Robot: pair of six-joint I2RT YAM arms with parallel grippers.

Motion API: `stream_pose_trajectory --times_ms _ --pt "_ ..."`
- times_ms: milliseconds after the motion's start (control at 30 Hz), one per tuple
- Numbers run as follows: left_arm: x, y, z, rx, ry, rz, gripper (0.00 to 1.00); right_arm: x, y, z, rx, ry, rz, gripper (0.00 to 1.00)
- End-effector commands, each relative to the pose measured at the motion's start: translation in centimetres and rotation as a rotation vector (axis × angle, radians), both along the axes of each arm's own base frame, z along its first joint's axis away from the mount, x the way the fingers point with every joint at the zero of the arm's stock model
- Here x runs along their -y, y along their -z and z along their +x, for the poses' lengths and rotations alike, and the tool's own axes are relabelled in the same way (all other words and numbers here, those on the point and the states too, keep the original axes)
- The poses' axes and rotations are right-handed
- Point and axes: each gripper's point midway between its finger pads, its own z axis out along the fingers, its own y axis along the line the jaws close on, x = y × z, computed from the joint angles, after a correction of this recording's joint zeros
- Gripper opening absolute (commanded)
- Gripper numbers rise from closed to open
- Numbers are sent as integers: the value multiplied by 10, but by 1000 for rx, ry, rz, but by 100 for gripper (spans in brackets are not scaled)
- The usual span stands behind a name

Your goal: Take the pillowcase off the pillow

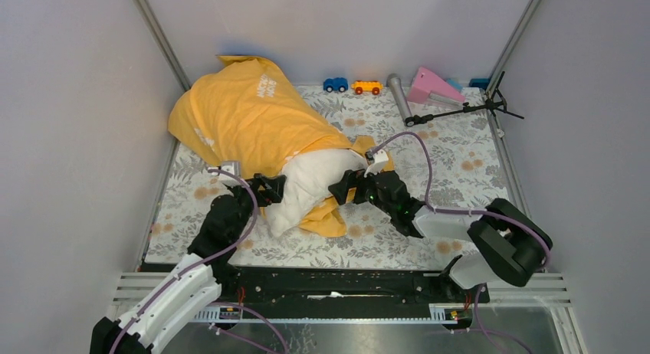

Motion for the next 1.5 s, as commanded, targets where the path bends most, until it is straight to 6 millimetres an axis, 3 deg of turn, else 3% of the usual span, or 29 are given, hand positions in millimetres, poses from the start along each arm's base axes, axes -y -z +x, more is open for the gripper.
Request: stream_pose_trajectory --times_ms 0,167,200,267,300,367,400,600,767,867,1000,1133,1233,1400,1467 --pt "-1 -2 14 -42 -39 28 85 -23 -7 14 -94 62 136 100" --pt "13 15 21 -113 11 55 85 -34 9 15 -147 43 136 98" --pt "15 17 21 -121 17 59 85 -33 9 15 -140 46 138 89" --pt "15 19 22 -131 17 64 85 -25 6 19 -117 89 142 62" --pt "15 20 22 -134 14 67 85 -17 1 21 -99 129 153 48" --pt "13 20 23 -135 4 67 85 3 -8 26 -56 222 166 11" --pt "13 22 24 -139 -1 69 85 14 -13 28 -33 272 167 0" --pt "7 27 26 -168 -38 78 85 93 -39 29 98 586 197 0" --pt "3 14 21 -110 -46 46 85 125 -48 26 141 715 202 0" --pt "12 6 15 -60 23 31 86 129 -48 27 146 733 202 0" --pt "74 -10 -11 46 419 21 82 113 -59 29 154 662 204 0" --pt "102 -14 -26 75 566 14 81 105 -75 33 135 638 164 0" --pt "97 -12 -20 57 507 29 83 110 -99 33 134 671 172 0" --pt "64 4 0 -37 277 60 87 115 -154 32 160 686 229 0" --pt "61 3 3 -35 258 63 91 114 -173 32 161 685 239 0"
